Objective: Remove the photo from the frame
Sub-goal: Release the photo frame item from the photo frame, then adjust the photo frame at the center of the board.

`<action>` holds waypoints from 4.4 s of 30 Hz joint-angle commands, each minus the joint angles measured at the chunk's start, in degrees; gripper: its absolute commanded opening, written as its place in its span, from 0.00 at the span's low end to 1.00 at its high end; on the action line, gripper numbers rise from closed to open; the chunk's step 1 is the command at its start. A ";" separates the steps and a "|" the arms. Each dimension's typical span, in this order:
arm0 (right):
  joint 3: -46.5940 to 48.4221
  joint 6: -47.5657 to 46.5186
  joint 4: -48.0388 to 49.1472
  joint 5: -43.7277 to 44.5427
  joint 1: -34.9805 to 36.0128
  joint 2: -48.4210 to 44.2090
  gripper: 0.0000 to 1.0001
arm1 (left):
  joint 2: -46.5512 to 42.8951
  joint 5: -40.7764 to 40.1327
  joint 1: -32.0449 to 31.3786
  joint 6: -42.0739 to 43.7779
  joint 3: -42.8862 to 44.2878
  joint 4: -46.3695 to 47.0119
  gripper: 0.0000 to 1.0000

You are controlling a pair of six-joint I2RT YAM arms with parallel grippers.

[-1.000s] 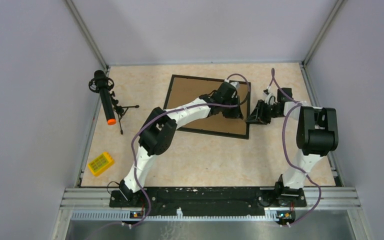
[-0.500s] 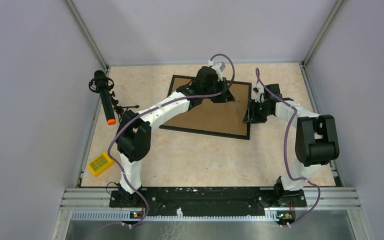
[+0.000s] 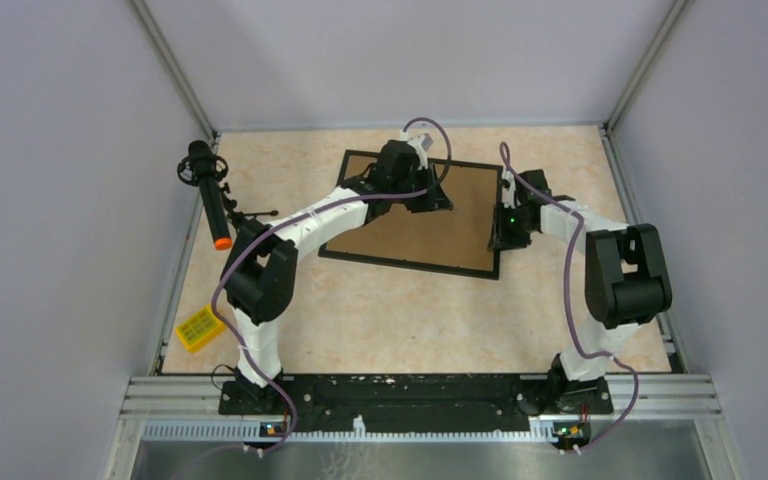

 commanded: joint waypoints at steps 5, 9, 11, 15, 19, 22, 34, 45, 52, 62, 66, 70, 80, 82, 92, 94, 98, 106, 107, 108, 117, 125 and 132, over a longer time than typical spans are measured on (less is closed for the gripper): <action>2.84 -0.70 -2.50 1.77 0.01 4.29 0.00 | -3.16 1.29 0.34 -0.52 0.09 3.19 0.00; 3.74 -1.77 -3.59 -2.33 -1.83 5.26 0.00 | -3.67 1.67 0.86 -0.51 -0.82 3.58 0.00; 4.24 -3.36 -4.62 -4.78 -2.72 6.11 0.00 | -3.87 2.05 1.09 -0.44 -1.39 3.74 0.00; 4.78 -6.38 -5.45 -10.58 -5.54 7.81 0.00 | -4.32 2.98 1.63 -0.41 -2.37 4.15 0.00; 7.70 -8.54 -6.38 -18.07 -9.18 11.07 0.00 | -4.37 3.88 1.75 -0.59 -2.95 4.63 0.00; 10.43 -9.44 -7.66 -19.33 -9.44 13.75 0.00 | -4.27 4.26 1.81 -0.77 -3.01 4.83 0.00; 26.73 -12.77 -11.23 -14.47 -9.44 15.75 0.42 | -4.76 4.33 2.25 -0.51 -3.41 5.25 0.00; 11.71 -3.99 -8.06 -9.17 -6.00 2.79 0.57 | -6.62 3.93 2.45 0.50 -4.03 5.66 0.00; 7.27 -3.59 -4.48 -4.44 -1.65 4.23 0.47 | -7.44 3.89 2.55 0.51 -4.86 6.00 0.00; 9.87 -15.14 -6.73 1.25 -0.83 9.96 0.00 | -8.05 3.95 3.25 1.04 -5.88 6.22 0.00; 13.25 -25.14 -9.02 4.84 -1.47 14.18 0.00 | -7.81 4.08 3.46 1.07 -5.96 6.10 0.00; 16.74 -38.02 -8.06 6.64 -3.61 16.71 0.00 | -7.70 4.20 3.68 1.50 -5.98 6.07 0.00; 29.80 -63.38 -6.21 -0.67 -4.24 20.40 0.00 | -7.95 4.01 3.81 2.43 -6.34 5.63 0.00; 32.94 -63.01 -4.12 0.12 -3.05 20.99 0.00 | -8.16 3.72 3.78 2.70 -6.47 5.61 0.00; 39.71 -25.32 -5.06 5.40 -2.16 15.32 0.67 | -8.75 3.22 3.93 2.87 -7.17 6.40 0.00; 32.60 -14.34 -3.66 8.58 -2.15 10.55 0.68 | -8.83 3.57 3.89 2.48 -7.47 6.67 0.00; 20.14 -0.08 -3.16 7.44 -2.17 2.47 0.84 | -9.25 3.61 3.87 2.11 -8.28 7.35 0.00; 11.40 9.11 -2.22 3.04 -1.73 1.32 0.90 | -9.78 3.73 3.97 1.53 -9.08 8.06 0.00; 10.64 9.61 -1.61 3.10 -1.79 1.74 0.89 | -9.86 3.75 3.95 1.56 -9.05 8.04 0.00; 10.31 10.02 -1.31 2.91 -1.74 2.34 0.88 | -9.87 3.65 3.99 1.57 -9.12 8.07 0.00; 11.28 13.24 0.01 4.43 0.20 7.83 0.74 | -9.71 3.78 4.07 1.53 -9.49 8.22 0.00; 10.49 13.97 1.07 8.25 2.83 10.29 0.74 | -9.88 3.81 4.37 1.55 -9.88 8.40 0.00; 11.45 10.43 -1.43 9.76 3.01 12.64 0.56 | -9.97 3.26 4.43 1.69 -9.85 8.30 0.00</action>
